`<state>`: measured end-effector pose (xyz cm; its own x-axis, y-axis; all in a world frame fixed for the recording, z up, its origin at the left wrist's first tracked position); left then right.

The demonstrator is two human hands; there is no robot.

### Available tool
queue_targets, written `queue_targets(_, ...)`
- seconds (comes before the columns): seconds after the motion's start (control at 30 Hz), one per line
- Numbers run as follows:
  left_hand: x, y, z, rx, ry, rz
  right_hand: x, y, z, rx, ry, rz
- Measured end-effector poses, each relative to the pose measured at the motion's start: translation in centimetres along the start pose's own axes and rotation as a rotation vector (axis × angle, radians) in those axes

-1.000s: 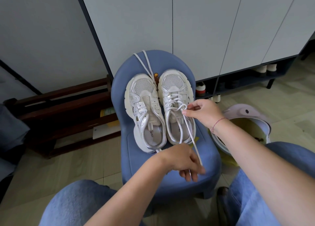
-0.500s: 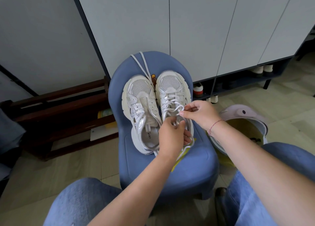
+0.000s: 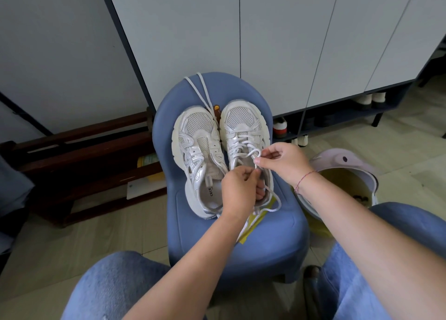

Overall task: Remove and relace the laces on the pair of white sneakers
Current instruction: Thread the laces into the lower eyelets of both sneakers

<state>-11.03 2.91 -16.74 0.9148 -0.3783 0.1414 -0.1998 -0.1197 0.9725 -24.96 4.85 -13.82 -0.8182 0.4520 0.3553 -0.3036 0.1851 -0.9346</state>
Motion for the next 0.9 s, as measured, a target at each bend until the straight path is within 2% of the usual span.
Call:
queue_targets(0.2,-1.4,-1.1,-1.4,0.038,-0.169,0.099,0.0,-0.1,-0.1,-0.003,-0.007,-0.016)
queue_targets(0.43,-0.6,-1.4,-1.9,0.037,-0.225,0.169,0.0,0.0,0.0,-0.002,0.006,-0.028)
queue_targets(0.57,0.2,-0.7,-2.1,0.017,-0.185,0.097,-0.1,0.0,0.0,0.001,0.007,-0.012)
queue_targets(0.8,3.7,0.5,-1.5,-0.007,0.02,0.052,0.3,-0.2,-1.0,-0.014,0.018,-0.084)
queue_targets(0.9,3.9,0.4,-1.7,0.044,0.016,-0.066,-0.3,-0.2,-2.2,-0.067,-0.079,-0.064)
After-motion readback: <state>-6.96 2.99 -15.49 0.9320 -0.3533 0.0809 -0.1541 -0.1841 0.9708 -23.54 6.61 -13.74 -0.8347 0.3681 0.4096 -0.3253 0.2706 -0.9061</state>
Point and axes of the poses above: each hand's wrist, its own z-axis towards the middle knuckle, its own x-axis out of the back of the hand, y = z × x, the point moved 9 cm from there along z, towards the middle knuckle, and after that the axes turned 1 degree about z, right-handed, at the moved point
